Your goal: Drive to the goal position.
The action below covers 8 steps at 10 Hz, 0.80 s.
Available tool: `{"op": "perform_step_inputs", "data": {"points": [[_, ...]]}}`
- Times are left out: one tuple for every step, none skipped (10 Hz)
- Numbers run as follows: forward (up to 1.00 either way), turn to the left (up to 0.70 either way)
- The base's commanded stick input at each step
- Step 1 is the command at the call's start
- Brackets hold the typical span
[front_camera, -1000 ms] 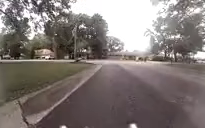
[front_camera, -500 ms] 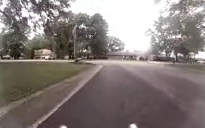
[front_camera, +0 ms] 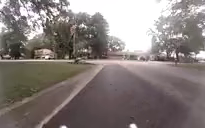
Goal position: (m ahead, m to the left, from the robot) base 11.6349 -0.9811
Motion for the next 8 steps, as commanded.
{"op": "perform_step_inputs", "data": {"points": [[0.7,0.0],[0.7,0.0],[0.7,0.0],[0.7,0.0],[0.7,0.0],[0.7,0.0],[0.7,0.0],[0.7,-0.15]]}}
